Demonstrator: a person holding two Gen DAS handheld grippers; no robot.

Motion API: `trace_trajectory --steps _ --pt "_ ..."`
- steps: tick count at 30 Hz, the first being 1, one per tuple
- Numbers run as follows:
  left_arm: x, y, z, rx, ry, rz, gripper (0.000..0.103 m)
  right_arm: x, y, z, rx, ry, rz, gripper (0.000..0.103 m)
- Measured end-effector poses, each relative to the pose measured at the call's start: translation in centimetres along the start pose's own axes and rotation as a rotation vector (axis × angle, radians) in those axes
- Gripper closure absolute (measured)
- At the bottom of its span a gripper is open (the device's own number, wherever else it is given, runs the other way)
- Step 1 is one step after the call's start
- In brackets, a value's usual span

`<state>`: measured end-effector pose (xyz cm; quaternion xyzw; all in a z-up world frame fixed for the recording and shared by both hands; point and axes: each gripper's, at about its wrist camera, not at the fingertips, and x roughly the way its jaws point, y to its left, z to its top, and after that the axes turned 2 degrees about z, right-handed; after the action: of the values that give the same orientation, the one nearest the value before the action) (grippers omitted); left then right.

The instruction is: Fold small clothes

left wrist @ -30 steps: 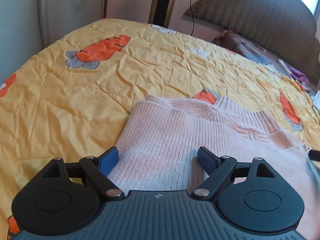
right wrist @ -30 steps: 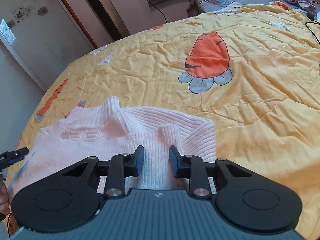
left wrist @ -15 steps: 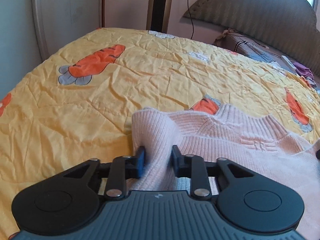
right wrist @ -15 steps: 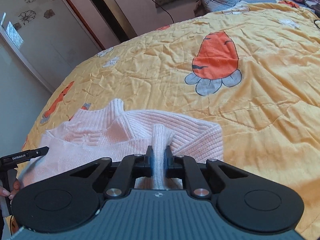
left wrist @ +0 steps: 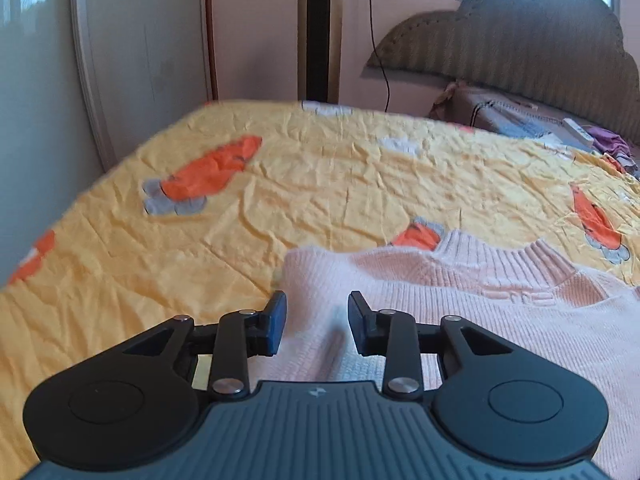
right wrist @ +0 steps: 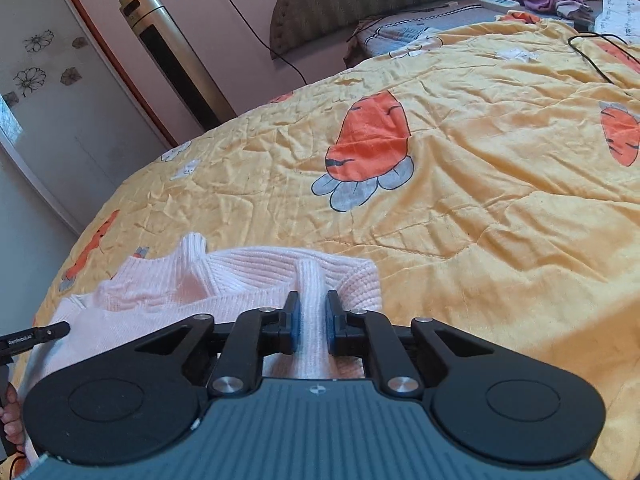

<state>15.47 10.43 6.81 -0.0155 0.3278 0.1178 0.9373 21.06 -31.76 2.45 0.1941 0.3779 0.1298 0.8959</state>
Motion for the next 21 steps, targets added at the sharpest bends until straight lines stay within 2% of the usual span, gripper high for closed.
trace_trajectory --steps 1,2,4,6,8,9,10,11,14,15,16,19,21 --pt "-1.8 0.0 0.2 0.023 -0.072 0.010 0.061 -0.8 0.2 0.2 0.011 -0.012 0.001 0.078" --pt "-3.0 -0.2 0.3 0.037 -0.121 -0.002 0.045 -1.8 0.4 0.4 0.023 -0.033 0.015 0.077" --pt "-3.4 -1.3 0.9 0.063 -0.151 -0.057 0.026 -4.3 1.4 1.0 0.022 -0.116 0.065 0.076" --pt "-1.8 -3.0 1.0 0.092 -0.114 -0.088 0.026 -5.1 3.0 1.4 0.011 -0.137 0.136 0.068" --pt "1.3 -4.7 0.9 0.106 -0.019 -0.083 0.026 -3.9 5.3 1.6 -0.021 -0.091 0.183 0.063" --pt "2.9 -5.2 0.6 0.108 0.042 -0.077 0.027 -2.9 6.4 1.5 -0.057 -0.067 0.180 0.063" --pt "4.5 -5.5 0.0 0.114 0.101 -0.076 0.027 -1.8 7.2 1.2 -0.092 -0.043 0.157 0.059" --pt "5.6 -5.6 -0.7 0.121 0.129 -0.084 0.024 -0.5 7.7 0.8 -0.114 -0.012 0.125 0.059" --pt "6.7 -4.7 -1.7 0.101 0.082 -0.120 0.015 3.0 6.9 -1.2 -0.188 0.068 -0.023 0.063" --pt "7.0 -4.5 -1.7 0.098 0.079 -0.125 0.014 3.1 6.1 -1.8 -0.200 0.025 -0.001 0.065" --pt "7.3 -4.5 -1.7 0.097 0.076 -0.120 0.011 2.9 5.2 -1.8 -0.156 0.014 0.031 0.068" --pt "7.4 -5.6 -1.5 0.135 0.070 -0.073 0.010 3.5 3.5 -1.2 -0.050 0.014 0.051 0.083" --pt "6.8 -5.4 -1.3 0.124 0.074 -0.076 0.010 3.7 3.1 -0.9 -0.006 0.019 0.051 0.085"
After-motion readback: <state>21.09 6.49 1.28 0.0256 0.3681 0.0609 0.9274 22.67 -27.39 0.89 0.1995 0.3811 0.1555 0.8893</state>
